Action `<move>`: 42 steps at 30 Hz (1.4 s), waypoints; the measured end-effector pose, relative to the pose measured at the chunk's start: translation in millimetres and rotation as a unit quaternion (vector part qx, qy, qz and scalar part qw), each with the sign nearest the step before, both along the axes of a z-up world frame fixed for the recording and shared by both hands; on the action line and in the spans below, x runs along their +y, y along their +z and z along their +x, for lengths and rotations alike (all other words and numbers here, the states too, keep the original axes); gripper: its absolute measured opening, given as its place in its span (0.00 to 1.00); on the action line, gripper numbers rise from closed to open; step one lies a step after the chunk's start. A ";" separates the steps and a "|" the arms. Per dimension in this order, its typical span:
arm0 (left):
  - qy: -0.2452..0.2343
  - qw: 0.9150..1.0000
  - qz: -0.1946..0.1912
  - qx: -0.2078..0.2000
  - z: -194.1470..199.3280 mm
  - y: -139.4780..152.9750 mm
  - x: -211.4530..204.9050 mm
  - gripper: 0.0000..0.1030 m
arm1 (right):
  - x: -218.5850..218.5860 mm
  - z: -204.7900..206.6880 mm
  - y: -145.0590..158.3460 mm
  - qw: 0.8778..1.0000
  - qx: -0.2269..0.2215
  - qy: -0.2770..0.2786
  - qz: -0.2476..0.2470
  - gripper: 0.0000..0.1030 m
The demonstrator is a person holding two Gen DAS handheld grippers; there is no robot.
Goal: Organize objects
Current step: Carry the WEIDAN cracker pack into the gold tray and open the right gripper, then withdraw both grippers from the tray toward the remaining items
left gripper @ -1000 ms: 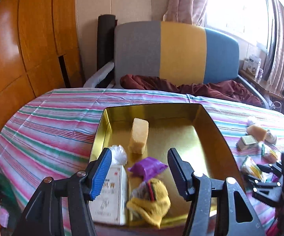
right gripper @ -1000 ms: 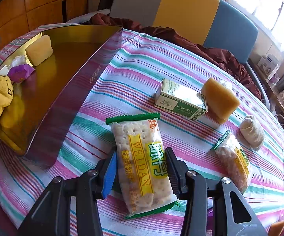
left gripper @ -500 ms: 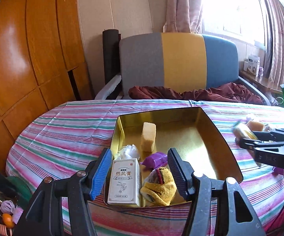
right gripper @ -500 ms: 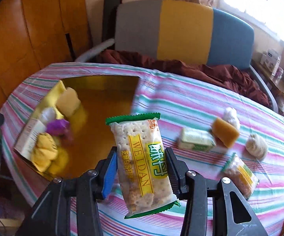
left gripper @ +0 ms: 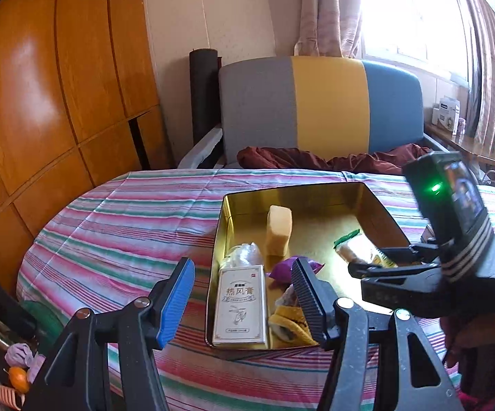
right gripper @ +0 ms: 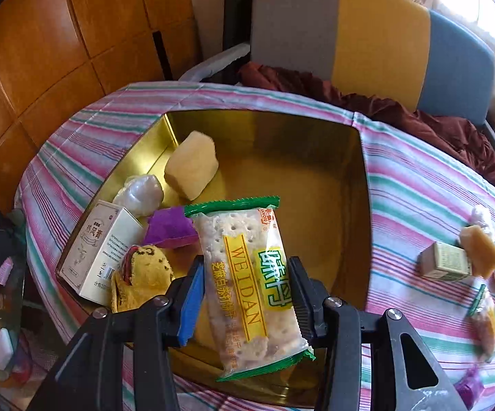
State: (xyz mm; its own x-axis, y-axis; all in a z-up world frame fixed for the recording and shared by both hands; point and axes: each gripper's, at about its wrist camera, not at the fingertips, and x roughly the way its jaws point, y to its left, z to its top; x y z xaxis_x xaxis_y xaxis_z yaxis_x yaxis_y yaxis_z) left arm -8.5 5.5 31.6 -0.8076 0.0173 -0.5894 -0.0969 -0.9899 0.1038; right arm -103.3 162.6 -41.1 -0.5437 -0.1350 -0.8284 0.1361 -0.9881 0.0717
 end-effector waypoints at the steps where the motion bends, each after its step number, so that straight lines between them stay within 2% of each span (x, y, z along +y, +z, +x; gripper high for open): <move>1: 0.002 1.000 0.001 -0.004 -0.8 -2.1 -2.0 0.58 | -3.4 -1.4 -3.9 1.000 -0.005 0.000 0.003 0.46; 8: 0.012 1.000 0.013 -0.021 -3.4 -16.4 -13.3 0.58 | -18.7 -8.0 -32.8 0.999 -0.031 0.002 0.031 0.46; 12: 0.025 0.999 0.024 -0.030 -4.6 -23.2 -23.5 0.58 | -19.7 -5.4 -37.0 0.999 -0.030 0.001 0.037 0.48; 19: 0.054 0.997 0.039 -0.042 -3.9 -32.1 -43.0 0.58 | -24.3 17.3 -6.3 0.998 0.029 0.000 0.061 0.48; 25: 0.058 0.996 0.051 -0.054 -3.4 -38.8 -47.1 0.58 | -23.5 42.6 30.3 0.995 0.079 -0.002 0.054 0.51; 33: 0.031 0.996 0.064 -0.061 -4.8 -38.0 -27.6 0.58 | -15.8 73.4 72.7 0.989 0.128 -0.018 0.065 0.57; 42: -0.020 0.995 0.071 -0.068 -8.7 -30.2 10.8 0.58 | 17.0 98.8 95.0 0.984 0.151 -0.052 0.076 0.59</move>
State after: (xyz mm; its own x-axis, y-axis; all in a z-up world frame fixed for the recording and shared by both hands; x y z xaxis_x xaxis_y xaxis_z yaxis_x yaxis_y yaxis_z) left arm -17.1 16.3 1.4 -0.7174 0.1398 -0.6825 -0.1409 -0.9885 -0.0544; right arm -4.6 179.6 53.9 -0.7729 0.0481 -0.6327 0.0255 -0.9940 -0.1067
